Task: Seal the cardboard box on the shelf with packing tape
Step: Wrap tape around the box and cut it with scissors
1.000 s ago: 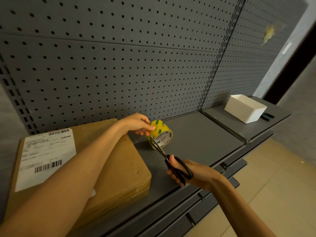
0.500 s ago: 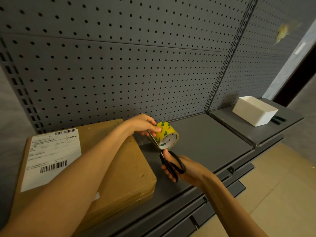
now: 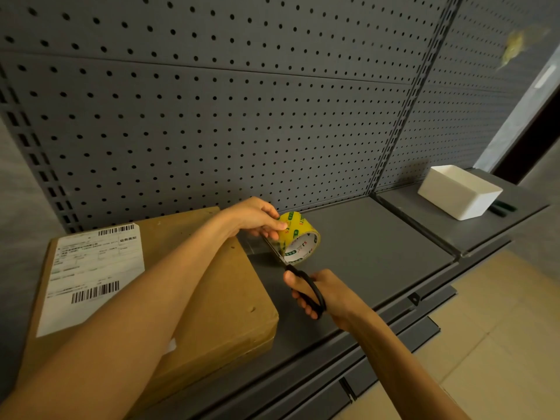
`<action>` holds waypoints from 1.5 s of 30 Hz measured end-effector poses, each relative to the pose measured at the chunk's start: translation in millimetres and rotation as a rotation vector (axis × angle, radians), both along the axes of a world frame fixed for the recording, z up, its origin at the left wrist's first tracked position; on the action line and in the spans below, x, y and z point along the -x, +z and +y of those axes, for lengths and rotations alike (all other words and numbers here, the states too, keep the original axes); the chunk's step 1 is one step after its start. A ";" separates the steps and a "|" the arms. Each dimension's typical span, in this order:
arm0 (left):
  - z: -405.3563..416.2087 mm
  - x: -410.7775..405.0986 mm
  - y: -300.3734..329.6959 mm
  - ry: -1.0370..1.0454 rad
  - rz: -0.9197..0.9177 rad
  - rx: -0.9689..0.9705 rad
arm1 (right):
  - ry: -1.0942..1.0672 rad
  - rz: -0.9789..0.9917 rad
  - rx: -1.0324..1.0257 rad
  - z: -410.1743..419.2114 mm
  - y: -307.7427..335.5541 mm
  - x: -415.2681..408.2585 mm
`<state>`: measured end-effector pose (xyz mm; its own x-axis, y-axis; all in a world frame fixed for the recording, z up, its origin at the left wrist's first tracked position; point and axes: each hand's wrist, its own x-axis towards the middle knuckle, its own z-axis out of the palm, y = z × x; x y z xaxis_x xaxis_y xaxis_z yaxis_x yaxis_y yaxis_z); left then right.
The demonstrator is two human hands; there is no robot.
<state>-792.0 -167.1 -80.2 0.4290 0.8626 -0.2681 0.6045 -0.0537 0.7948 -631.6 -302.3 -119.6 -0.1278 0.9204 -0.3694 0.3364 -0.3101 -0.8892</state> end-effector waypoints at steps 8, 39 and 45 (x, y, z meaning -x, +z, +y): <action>-1.1 -1.8 -1.3 0.006 -0.011 -0.009 | 0.032 -0.058 -0.005 3.4 2.2 -8.3; 5.7 -4.4 -19.0 0.142 0.030 -0.301 | 0.083 -0.365 -0.090 23.5 -8.9 -29.0; 3.3 -9.5 -20.3 0.033 0.362 -0.403 | 0.124 -0.758 -0.173 33.3 -6.4 -27.1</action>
